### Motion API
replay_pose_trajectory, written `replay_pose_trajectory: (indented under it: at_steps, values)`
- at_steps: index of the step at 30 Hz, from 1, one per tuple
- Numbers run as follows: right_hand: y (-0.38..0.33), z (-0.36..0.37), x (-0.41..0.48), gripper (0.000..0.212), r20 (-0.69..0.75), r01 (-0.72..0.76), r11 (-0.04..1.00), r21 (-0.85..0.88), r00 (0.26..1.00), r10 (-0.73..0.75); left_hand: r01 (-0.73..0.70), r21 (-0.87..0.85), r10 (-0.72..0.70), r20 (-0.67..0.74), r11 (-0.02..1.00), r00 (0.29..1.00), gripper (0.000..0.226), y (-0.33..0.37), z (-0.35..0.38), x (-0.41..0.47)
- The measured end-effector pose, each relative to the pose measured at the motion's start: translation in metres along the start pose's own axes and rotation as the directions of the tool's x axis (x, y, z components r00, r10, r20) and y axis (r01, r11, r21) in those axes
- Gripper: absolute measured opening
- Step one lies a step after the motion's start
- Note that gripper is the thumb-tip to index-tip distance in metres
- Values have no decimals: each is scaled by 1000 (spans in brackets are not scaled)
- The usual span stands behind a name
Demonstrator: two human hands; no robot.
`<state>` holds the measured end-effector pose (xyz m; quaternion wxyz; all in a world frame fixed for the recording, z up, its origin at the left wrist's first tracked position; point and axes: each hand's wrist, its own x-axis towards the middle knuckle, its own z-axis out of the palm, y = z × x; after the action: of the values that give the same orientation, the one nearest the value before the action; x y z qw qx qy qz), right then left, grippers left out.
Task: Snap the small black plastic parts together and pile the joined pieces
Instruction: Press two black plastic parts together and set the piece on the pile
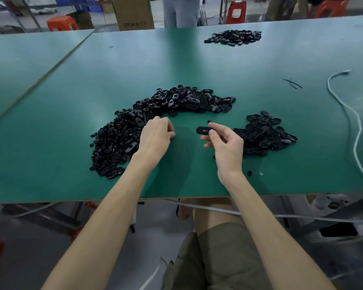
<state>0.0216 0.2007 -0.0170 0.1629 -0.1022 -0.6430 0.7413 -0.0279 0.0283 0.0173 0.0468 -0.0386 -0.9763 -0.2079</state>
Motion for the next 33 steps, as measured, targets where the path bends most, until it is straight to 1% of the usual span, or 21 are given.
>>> replay_pose_trajectory:
  at_steps: [3,5,7,8,9,10,12,13,14,16,21,23,25,29,33]
  values:
    - [1,0,1,20,-1,2,1000,-3,1000,-2,-14,15,13,15,1000,1000,3,2,-2,2]
    - [1,0,1,19,-6,3,1000,-6,1000,-3,-16,-9,17,27,1000,999,4,4,-2,3]
    - [1,0,0,18,-7,5,1000,-3,1000,-5,-27,-82,30,33,996,999,5,5,2,2]
    - [1,0,0,18,-8,7,1000,1,1000,-7,-24,-174,31,36,984,999,6,7,4,0]
    - [1,0,0,17,-9,7,1000,4,1000,-7,-15,-306,30,41,952,999,7,10,7,-2]
    - [1,1,0,17,-10,6,1000,7,1000,-6,-7,-456,32,47,890,998,9,12,9,-3]
    - [1,1,0,16,-15,6,1000,16,1000,-5,-1,-704,51,50,710,997,8,17,14,-6]
    - [1,1,0,16,-17,8,1000,21,1000,-7,-4,-780,60,43,625,997,8,20,17,-8]
    - [2,1,0,16,-19,11,1000,21,1000,-10,-10,-830,64,31,558,997,9,22,20,-10]
    - [2,0,1,15,-20,15,1000,14,1000,-14,-17,-883,52,8,470,999,11,27,29,-13]
    - [3,0,2,12,-27,13,1000,14,1000,-13,-24,-942,-15,-31,334,999,9,28,41,-18]
    - [3,0,2,11,-27,16,1000,18,1000,-16,-36,-950,-18,-44,312,999,9,26,41,-19]
    - [3,0,2,11,-24,19,1000,18,1000,-18,-46,-947,-8,-51,318,999,8,26,42,-21]
    - [2,0,1,11,-15,13,1000,25,1000,-12,-107,-913,51,-94,393,994,9,27,43,-22]
    - [2,-1,0,11,2,9,1000,26,1000,-9,-132,-882,64,-115,453,991,9,27,45,-22]
